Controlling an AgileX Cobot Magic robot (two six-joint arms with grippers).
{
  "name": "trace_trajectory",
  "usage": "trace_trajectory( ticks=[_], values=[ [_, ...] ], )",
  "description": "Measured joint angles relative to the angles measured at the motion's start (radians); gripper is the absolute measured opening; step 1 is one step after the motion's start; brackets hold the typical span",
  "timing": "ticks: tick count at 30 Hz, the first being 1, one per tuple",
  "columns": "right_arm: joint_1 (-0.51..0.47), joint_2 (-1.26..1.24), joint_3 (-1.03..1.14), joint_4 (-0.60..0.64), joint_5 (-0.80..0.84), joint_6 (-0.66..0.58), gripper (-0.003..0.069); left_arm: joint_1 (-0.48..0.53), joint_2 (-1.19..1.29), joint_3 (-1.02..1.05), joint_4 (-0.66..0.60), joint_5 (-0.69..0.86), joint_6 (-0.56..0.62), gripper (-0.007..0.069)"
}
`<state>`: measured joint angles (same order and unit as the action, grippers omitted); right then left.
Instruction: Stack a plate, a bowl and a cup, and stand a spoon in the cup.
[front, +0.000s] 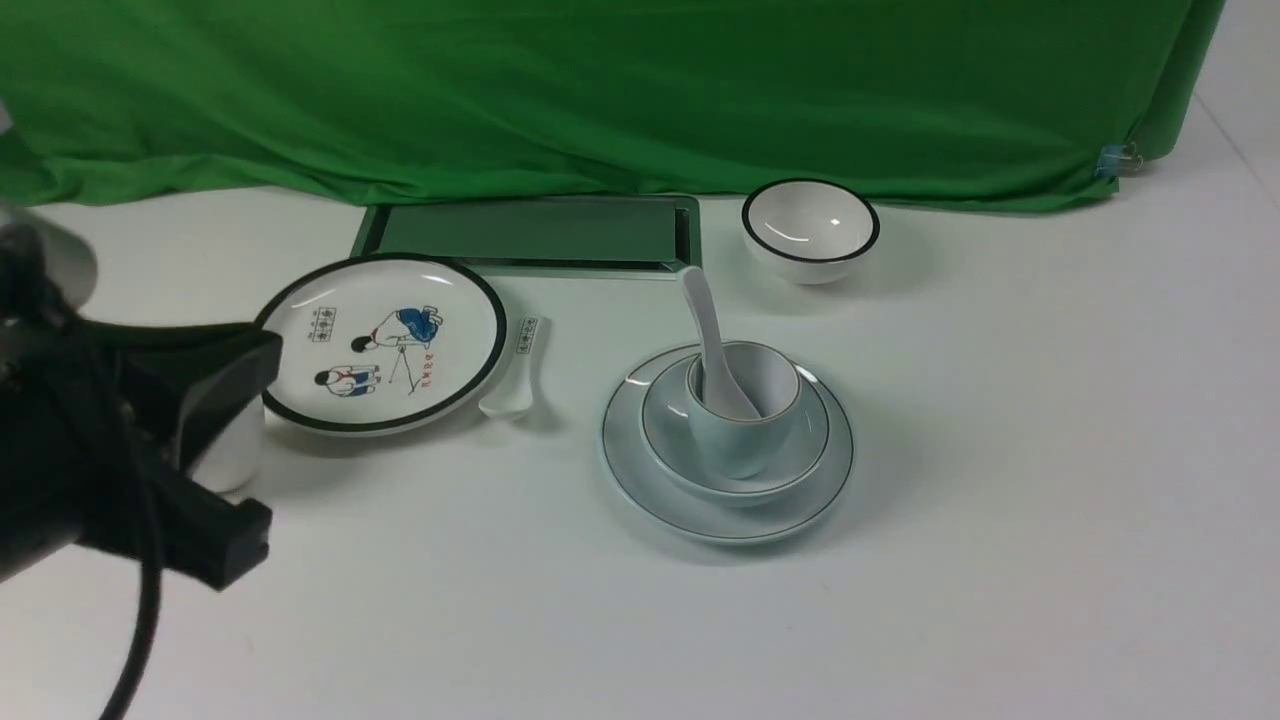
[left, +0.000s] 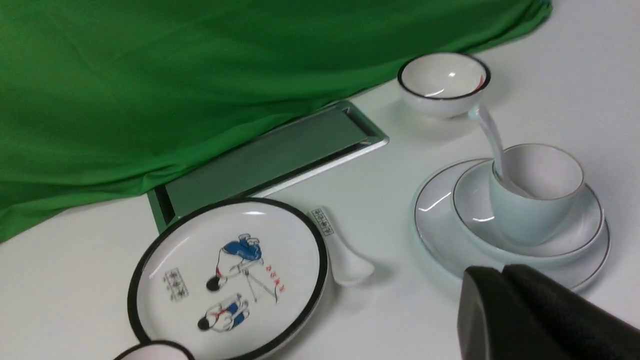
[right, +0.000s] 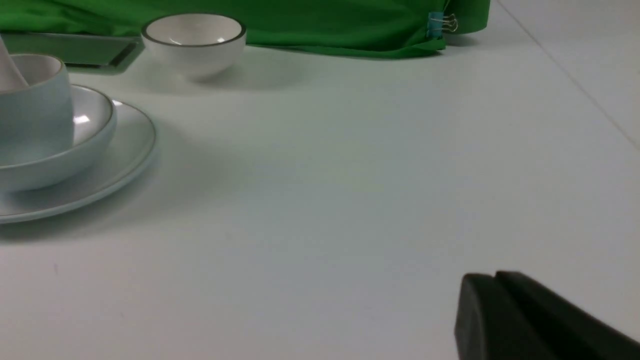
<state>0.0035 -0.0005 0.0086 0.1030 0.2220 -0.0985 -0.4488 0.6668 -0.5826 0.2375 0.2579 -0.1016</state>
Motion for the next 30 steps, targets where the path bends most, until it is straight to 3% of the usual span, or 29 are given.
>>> trace_trajectory(
  ticks=[7,8,11,13,15,22,30],
  values=[
    [-0.001,0.0,0.0,0.0,0.0,0.0,0.0065,0.061,-0.331,0.302,0.0,-0.3,0.0,-0.0031],
    [-0.001,0.0,0.0,0.0,0.001,0.0,0.0068,0.105,-0.426,0.398,-0.003,-0.381,0.0,-0.0031],
    [-0.001,0.0,0.0,0.0,0.001,0.0,0.0071,0.18,-0.557,0.531,-0.058,-0.434,-0.005,-0.0031],
    [-0.001,0.0,0.0,0.0,0.001,0.0,0.0073,0.227,-0.612,0.574,-0.104,-0.403,-0.011,-0.0031],
    [-0.001,0.0,0.0,0.0,0.0,0.0,0.008,0.28,-0.661,0.586,-0.167,-0.264,-0.026,-0.0031],
    [-0.001,0.0,0.0,0.0,0.001,0.0,0.0099,0.332,-0.665,0.59,-0.204,-0.02,-0.027,-0.0031],
    [-0.001,0.0,0.0,0.0,0.001,0.0,0.0123,0.347,-0.665,0.59,-0.216,0.003,0.064,-0.0031]
  ],
)
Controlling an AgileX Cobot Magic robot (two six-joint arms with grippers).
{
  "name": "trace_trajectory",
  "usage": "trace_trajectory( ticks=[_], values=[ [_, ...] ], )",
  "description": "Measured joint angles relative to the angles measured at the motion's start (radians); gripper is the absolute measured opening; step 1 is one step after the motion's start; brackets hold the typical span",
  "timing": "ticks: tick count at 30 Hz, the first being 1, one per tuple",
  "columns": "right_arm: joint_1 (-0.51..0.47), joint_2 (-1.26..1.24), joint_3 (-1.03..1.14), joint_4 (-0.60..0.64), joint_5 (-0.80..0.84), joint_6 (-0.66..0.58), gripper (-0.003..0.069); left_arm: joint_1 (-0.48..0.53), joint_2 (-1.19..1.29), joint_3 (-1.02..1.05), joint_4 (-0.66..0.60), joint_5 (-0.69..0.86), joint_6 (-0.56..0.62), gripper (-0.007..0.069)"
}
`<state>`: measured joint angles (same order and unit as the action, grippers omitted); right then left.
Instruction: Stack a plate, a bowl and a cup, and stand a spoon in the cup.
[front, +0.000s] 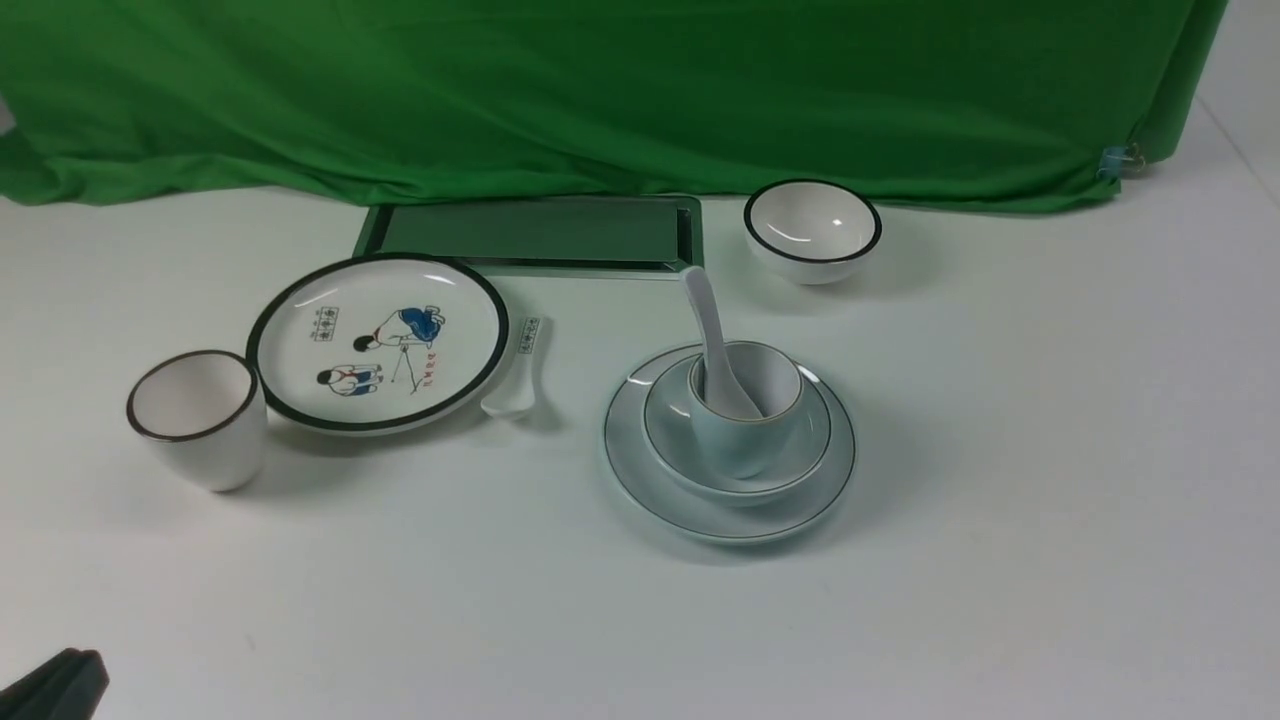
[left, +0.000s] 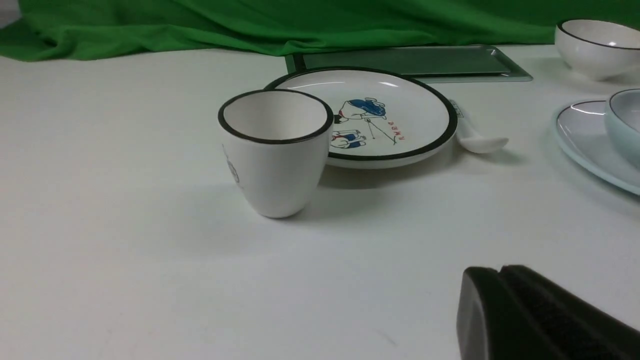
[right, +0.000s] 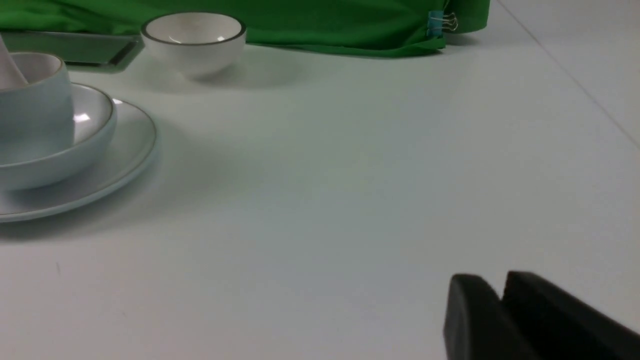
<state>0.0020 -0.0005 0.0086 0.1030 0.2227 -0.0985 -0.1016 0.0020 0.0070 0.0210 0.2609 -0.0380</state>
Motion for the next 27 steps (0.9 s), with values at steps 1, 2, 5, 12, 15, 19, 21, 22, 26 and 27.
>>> trace_trajectory(
  ticks=[1,2,5,12,15,19,21,22,26,27],
  values=[
    [0.0,0.0,0.0,0.0,0.0,0.0,0.0125,0.015,0.0,0.0,-0.015,0.0,0.024,-0.0031],
    [0.0,0.0,0.0,0.0,0.0,0.0,0.0126,0.028,0.0,0.0,-0.031,0.0,0.038,-0.0031],
    [0.0,0.0,0.0,0.0,0.0,0.0,0.0135,0.073,0.0,0.0,-0.098,-0.005,0.117,-0.0031],
    [-0.001,0.0,0.0,0.0,0.0,0.0,0.0155,0.084,0.0,0.0,-0.12,-0.017,0.158,-0.0031],
    [-0.002,0.0,0.0,0.0,0.0,0.0,0.0162,0.084,0.0,0.0,-0.12,-0.023,0.16,-0.0031],
    [-0.002,0.0,0.0,0.0,0.0,0.0,0.0173,0.084,0.0,0.0,-0.12,-0.027,0.163,-0.0031],
    [-0.002,0.0,0.0,0.0,0.0,0.0,0.0176,0.084,0.0,0.0,-0.12,-0.027,0.163,-0.0031],
    [-0.002,0.0,0.0,0.0,0.0,0.0,0.0177,0.084,0.0,0.0,-0.12,-0.027,0.166,-0.0031],
    [-0.002,0.0,0.0,0.0,0.0,0.0,0.019,0.084,0.0,0.0,-0.12,-0.027,0.166,-0.0031],
    [-0.002,0.0,0.0,0.0,0.0,0.0,0.0192,0.084,0.0,0.0,-0.12,-0.027,0.166,-0.0031]
  ],
)
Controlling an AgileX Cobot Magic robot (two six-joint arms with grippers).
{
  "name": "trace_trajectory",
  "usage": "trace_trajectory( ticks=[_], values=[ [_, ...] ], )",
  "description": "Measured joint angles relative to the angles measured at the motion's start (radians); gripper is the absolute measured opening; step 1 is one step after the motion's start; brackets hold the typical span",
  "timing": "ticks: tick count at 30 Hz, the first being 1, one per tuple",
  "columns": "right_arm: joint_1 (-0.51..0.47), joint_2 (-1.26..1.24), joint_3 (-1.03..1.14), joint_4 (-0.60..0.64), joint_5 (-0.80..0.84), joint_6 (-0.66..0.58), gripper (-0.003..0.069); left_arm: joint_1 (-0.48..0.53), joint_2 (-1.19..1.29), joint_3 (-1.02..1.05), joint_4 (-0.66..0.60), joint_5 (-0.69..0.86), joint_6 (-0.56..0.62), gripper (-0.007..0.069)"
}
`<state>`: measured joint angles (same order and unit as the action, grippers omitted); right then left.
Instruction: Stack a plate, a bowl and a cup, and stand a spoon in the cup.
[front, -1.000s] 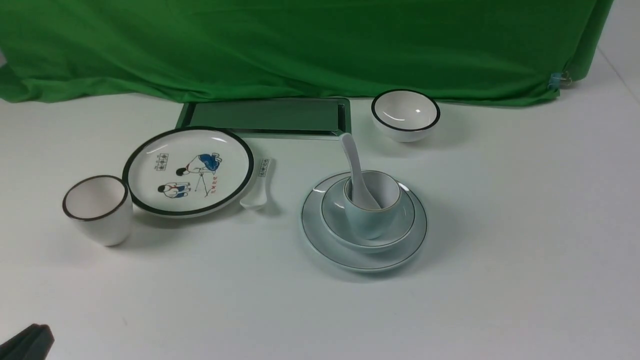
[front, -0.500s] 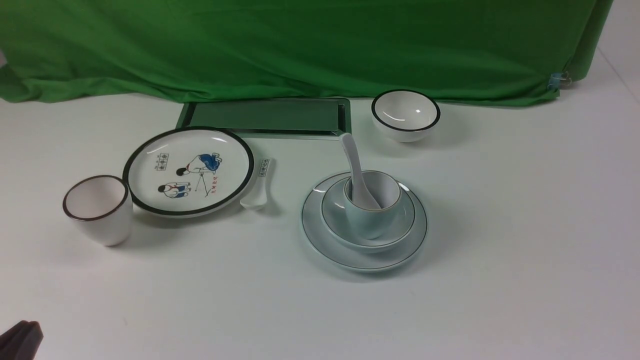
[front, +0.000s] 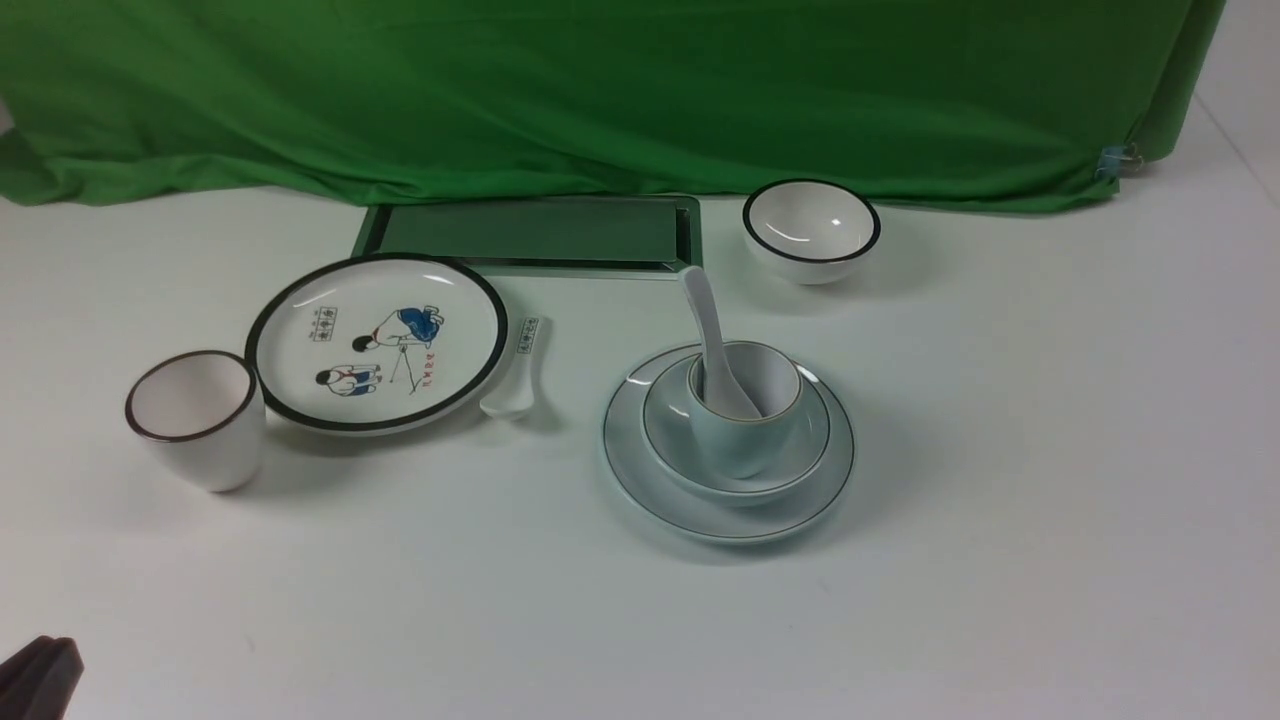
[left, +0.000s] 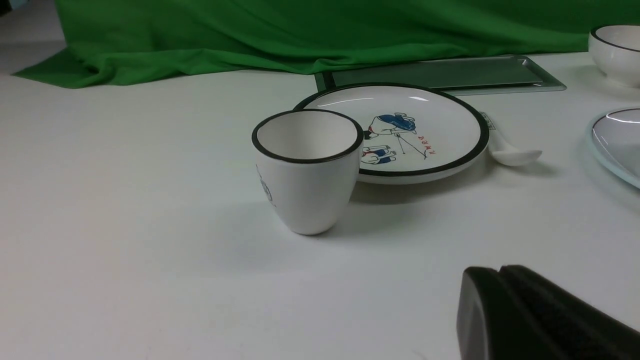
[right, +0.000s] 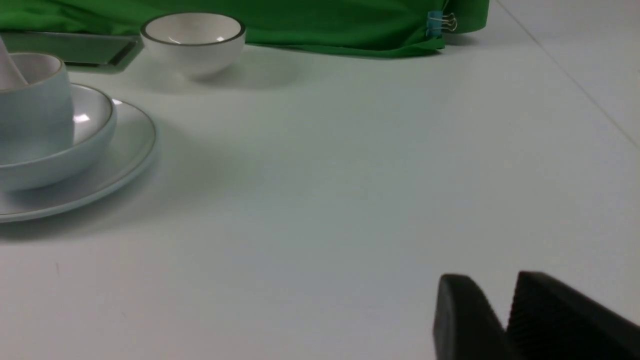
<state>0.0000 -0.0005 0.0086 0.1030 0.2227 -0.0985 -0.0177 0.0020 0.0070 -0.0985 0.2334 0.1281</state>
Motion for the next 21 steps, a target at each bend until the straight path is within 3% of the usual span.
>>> trace_trajectory(
  ticks=[21],
  values=[
    [0.0,0.0,0.0,0.0,0.0,0.0,0.0237,0.0,0.0,0.0,0.0,0.0,0.001,-0.0029]
  ],
)
